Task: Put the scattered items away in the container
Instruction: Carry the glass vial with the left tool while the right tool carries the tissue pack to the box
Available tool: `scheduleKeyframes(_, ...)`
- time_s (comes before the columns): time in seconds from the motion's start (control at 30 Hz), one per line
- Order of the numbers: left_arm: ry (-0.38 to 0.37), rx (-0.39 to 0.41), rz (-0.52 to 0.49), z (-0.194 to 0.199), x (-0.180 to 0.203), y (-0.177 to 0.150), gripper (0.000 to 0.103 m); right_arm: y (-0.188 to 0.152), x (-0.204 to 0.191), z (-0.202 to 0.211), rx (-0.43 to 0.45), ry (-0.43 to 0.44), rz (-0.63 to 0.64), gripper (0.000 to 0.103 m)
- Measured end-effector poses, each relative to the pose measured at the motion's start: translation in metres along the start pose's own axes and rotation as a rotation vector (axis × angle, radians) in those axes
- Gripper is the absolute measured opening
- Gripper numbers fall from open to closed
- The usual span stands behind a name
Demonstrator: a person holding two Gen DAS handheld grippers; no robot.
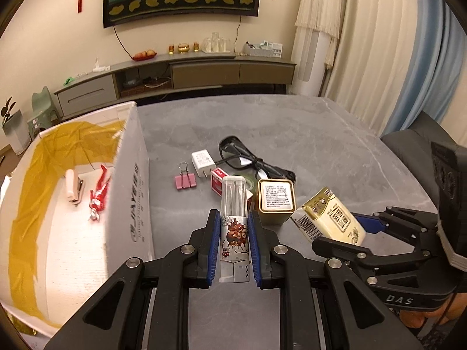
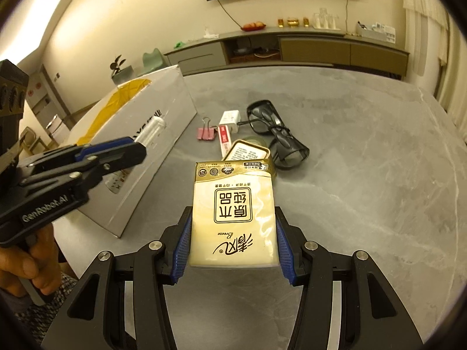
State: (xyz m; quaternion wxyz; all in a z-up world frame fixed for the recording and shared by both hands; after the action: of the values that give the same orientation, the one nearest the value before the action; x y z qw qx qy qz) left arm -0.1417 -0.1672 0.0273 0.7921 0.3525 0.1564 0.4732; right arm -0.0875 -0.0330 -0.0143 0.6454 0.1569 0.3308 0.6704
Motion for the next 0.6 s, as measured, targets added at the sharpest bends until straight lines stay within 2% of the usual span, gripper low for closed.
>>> scheduleKeyframes(0.27, 0.005, 0.055, -0.006, 0.032, -0.003, 0.005, 0.020, 0.007, -0.025, 0.023, 0.061, 0.008, 0.028, 0.054)
scheduleKeyframes(0.6, 0.007, 0.112, 0.045, 0.064, -0.031, 0.006, 0.020, 0.019, -0.074, 0.039, 0.106, 0.062, 0.042, 0.054)
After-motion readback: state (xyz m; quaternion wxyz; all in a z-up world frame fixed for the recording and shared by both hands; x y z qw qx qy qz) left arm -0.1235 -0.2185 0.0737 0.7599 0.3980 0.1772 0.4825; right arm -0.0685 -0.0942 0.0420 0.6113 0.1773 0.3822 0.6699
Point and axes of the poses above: each gripper's, at about its wrist camera, not at the fingertips, and z roughly against the way its jaws point, x to its right, y to its top, the point moved 2 cm from there along -z, roughly the way its jaws point, and after that the axes turned 1 degree about -x, right-handed, at the moved point
